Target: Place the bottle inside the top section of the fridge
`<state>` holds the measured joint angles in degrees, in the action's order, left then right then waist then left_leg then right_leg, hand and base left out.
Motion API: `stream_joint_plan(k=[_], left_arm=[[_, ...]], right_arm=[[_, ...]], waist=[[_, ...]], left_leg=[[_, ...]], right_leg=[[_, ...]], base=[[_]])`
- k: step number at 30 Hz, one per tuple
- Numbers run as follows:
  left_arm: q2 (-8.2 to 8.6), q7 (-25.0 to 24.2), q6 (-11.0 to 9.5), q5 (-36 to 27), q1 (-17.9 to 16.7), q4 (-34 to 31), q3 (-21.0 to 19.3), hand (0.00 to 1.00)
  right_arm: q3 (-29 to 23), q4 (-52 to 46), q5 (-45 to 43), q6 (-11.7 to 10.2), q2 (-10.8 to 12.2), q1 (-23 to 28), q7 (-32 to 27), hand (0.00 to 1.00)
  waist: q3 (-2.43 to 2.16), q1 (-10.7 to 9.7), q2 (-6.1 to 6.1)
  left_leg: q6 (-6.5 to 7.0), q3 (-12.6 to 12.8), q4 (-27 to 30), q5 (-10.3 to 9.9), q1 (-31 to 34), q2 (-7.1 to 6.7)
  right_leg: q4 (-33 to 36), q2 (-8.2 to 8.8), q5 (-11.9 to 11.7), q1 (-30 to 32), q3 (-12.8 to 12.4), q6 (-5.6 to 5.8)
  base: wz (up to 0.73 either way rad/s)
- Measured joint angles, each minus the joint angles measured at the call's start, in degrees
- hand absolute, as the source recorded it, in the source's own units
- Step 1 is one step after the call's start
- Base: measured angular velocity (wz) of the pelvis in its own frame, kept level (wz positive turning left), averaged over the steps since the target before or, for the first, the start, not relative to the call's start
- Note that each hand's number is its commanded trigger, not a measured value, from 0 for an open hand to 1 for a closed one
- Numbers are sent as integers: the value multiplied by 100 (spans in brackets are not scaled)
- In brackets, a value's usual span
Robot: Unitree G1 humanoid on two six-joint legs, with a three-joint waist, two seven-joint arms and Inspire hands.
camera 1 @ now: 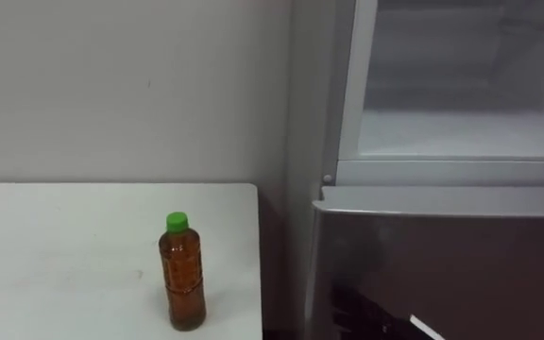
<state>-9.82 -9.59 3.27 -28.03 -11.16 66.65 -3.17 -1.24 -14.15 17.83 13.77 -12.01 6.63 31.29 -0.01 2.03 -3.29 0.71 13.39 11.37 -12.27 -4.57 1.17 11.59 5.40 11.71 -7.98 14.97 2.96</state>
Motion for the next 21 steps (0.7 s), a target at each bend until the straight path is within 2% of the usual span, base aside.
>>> stream_joint_plan(k=[3,8,12,17,21], left_arm=[[3,2,-12,-5,49,31,12,0],[24,75,-45,79,104,16,25,0],[42,186,-83,79,164,5,129,0],[105,248,-122,68,173,-4,121,0],[128,318,-125,71,190,-3,121,0]], right_arm=[[64,-52,247,0,106,-117,158,0],[402,-89,251,9,118,-340,414,0],[462,-89,446,9,155,-640,522,0],[481,-86,755,3,351,-839,552,0],[580,-84,895,4,346,-843,594,0]], waist=[[-3,138,-23],[-3,276,-15],[-1,404,-4],[2,480,10],[12,479,27]], left_leg=[[-3,-4,3,2,-3,11],[-6,-31,10,4,41,14],[-16,-76,16,14,49,14],[-20,-125,15,21,45,10],[-25,-151,15,23,46,11]], right_leg=[[-2,-14,-22,-11,4,0],[-6,-12,-26,12,107,0],[-8,-13,-28,8,163,-3],[-107,-23,-36,-70,237,-15],[-106,-28,-37,-94,281,-14]], base=[[0],[1],[3],[7],[6]])
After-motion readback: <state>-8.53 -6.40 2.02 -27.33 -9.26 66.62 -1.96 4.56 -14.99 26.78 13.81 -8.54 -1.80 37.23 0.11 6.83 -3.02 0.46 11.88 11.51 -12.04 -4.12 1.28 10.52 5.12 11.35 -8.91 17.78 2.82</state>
